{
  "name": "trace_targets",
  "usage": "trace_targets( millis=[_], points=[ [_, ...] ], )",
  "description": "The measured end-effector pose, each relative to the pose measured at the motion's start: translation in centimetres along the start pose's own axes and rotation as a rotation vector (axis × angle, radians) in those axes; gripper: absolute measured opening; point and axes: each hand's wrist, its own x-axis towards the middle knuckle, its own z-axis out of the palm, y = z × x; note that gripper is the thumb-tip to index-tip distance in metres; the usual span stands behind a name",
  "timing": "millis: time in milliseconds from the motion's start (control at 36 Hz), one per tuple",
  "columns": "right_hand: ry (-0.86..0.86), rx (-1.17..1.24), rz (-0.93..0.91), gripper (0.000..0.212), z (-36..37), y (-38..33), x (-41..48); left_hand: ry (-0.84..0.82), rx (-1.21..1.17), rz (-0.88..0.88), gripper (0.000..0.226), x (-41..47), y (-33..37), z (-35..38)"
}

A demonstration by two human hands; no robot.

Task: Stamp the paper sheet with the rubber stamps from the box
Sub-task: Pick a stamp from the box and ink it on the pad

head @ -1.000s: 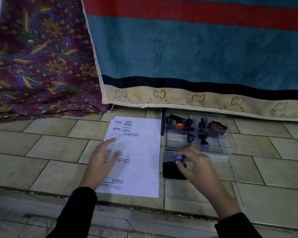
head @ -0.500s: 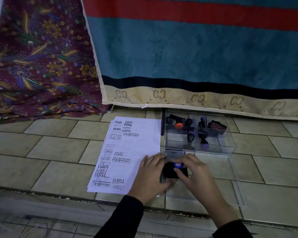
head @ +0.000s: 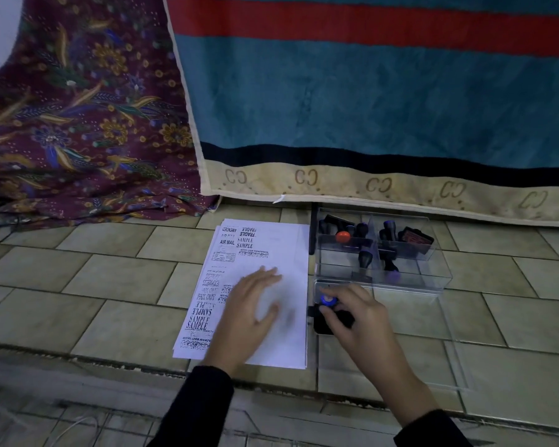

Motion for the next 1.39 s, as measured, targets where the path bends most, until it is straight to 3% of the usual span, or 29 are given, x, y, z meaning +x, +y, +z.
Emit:
trace_targets(
  millis=[111,250,528,861,1028,1194,1389],
  points=[
    [-0.071,0.129,-0.012,0.029,2.4,-2.9,0.9,0.145,0.143,-0.106,0.038,0.1,-4.4,-4.3],
    [-0.202,0.153,-0.075,0.023,6.2,-5.3,1.8,0.043,0.429,-0.199,0.052,-0.7,-9.1,-6.2],
    [-0.33,0.058,-0.077,0.022,10.0,-5.9,2.7,0.024,0.411,-0.224,0.053,-1.0,-10.2,-6.0],
    [-0.334,-0.045,-0.212,0.017,11.0,-6.2,2.6,0.065,0.395,-0.204,0.052,-1.0,-10.5,-5.9],
    [-0.289,0.074,-0.106,0.018,10.9,-5.8,3.0,0.062,0.405,-0.207,0.051,-1.1,-10.7,-5.9],
    [-0.07,0.204,0.033,0.019,7.4,-4.0,3.7,0.052,0.39,-0.215,0.044,-1.2,-10.5,-6.0],
    [0.105,0.057,0.048,0.021,2.0,-0.8,2.4,0.06,0.352,-0.211,0.045,-1.1,-10.1,-6.1]
  ],
)
